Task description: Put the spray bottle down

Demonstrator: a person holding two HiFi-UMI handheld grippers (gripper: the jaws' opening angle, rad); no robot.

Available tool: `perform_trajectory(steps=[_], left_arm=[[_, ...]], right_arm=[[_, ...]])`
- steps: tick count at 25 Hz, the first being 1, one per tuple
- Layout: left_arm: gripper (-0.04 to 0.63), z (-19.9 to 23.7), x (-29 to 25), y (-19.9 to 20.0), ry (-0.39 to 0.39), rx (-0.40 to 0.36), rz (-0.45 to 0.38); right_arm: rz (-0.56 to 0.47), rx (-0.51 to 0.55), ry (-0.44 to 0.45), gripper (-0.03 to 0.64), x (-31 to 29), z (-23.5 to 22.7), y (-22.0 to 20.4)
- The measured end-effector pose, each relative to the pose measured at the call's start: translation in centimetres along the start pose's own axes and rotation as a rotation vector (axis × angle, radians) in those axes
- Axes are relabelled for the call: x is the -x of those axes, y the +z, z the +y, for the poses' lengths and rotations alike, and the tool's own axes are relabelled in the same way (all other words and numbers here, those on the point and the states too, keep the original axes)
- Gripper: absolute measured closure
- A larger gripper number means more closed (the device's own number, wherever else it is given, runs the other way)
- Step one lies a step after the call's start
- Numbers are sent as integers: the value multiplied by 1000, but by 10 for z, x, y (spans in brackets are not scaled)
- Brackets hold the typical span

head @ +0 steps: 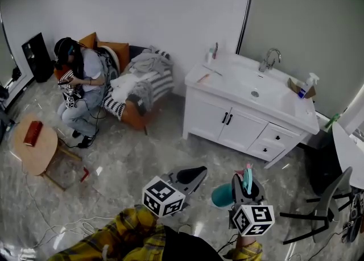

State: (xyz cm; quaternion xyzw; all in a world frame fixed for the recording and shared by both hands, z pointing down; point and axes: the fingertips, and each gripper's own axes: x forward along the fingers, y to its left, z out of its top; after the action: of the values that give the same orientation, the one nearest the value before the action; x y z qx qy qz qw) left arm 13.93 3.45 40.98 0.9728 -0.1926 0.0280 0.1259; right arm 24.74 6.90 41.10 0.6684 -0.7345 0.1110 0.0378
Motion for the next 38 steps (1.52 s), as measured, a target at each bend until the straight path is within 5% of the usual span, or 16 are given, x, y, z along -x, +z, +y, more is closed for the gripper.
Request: perform_trajectory(steps=[13, 19, 38], left_arm=[[584, 33, -36, -4, 80, -17, 17], [584, 61, -70, -2, 37, -4, 6], [584, 261, -138, 57, 59, 11, 5]], right_arm=[[18, -37, 51, 511, -45, -33, -9], [39, -24, 14, 511, -75, -49, -9], [47, 19, 31, 511, -285, -53, 49]])
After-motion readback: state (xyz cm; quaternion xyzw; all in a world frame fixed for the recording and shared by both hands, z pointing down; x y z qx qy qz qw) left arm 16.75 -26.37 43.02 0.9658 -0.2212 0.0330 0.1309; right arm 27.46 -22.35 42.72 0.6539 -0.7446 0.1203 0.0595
